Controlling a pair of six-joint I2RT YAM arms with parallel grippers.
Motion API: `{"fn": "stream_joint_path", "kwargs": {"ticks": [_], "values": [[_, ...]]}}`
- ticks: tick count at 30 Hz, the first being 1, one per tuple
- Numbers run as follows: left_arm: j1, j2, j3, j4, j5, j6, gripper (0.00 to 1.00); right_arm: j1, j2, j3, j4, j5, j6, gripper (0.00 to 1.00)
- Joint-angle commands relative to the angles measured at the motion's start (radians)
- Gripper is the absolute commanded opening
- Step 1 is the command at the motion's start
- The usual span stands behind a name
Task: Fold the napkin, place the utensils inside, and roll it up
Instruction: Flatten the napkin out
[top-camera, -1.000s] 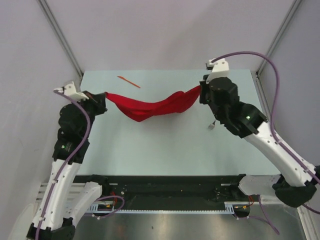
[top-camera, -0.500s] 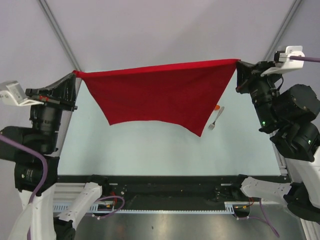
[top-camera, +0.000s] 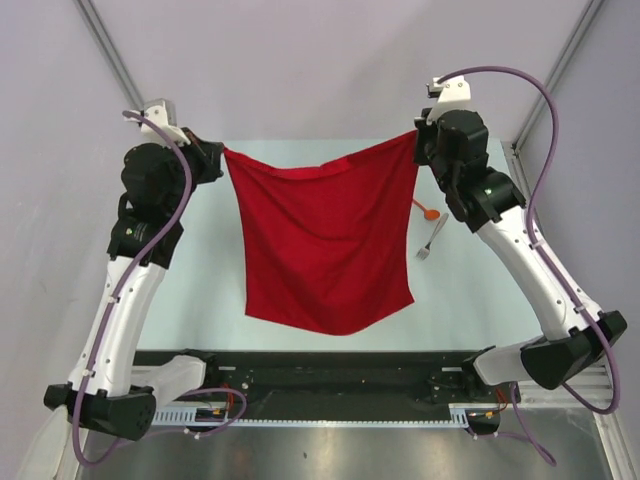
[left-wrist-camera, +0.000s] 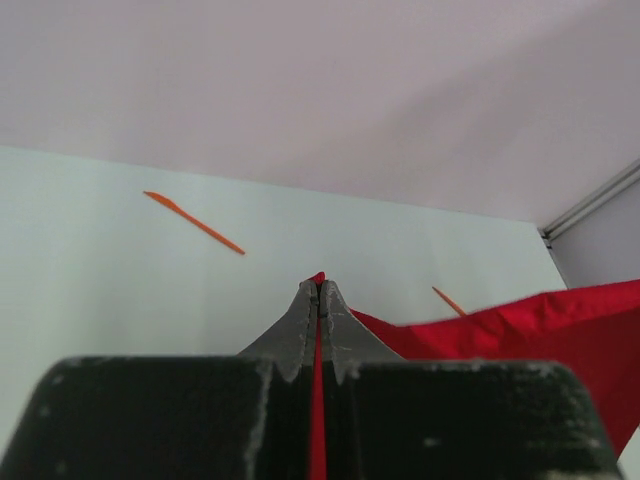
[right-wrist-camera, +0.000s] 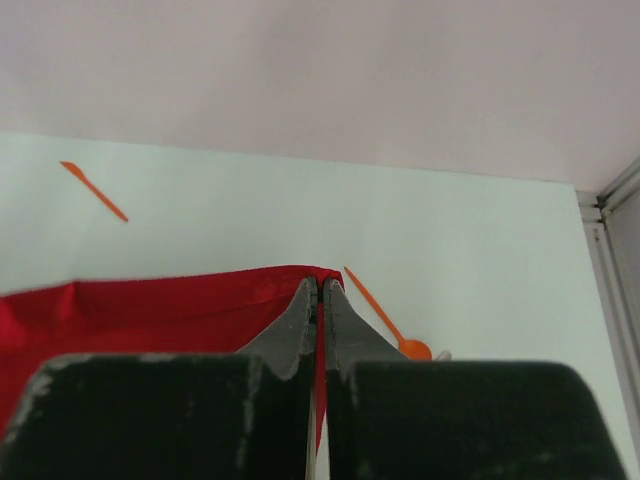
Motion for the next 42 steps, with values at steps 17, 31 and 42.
{"fn": "stream_joint_path", "kwargs": {"ticks": [17,31,42], "values": [[0.014,-0.387,0.019,-0.142,-0.085,0.077,0.0,0.255,-0.332,-0.027,0.045,0.172,-0.079,0.0],[0.014,-0.329,0.148,-0.15,-0.118,0.081,0.0,0.291,-0.215,0.082,0.071,0.088,-0.112,0.0],[0.139,0.037,-0.133,-0.032,-0.094,0.077,0.0,-0.011,0.229,0.002,0.142,-0.25,0.055,0.0]]}}
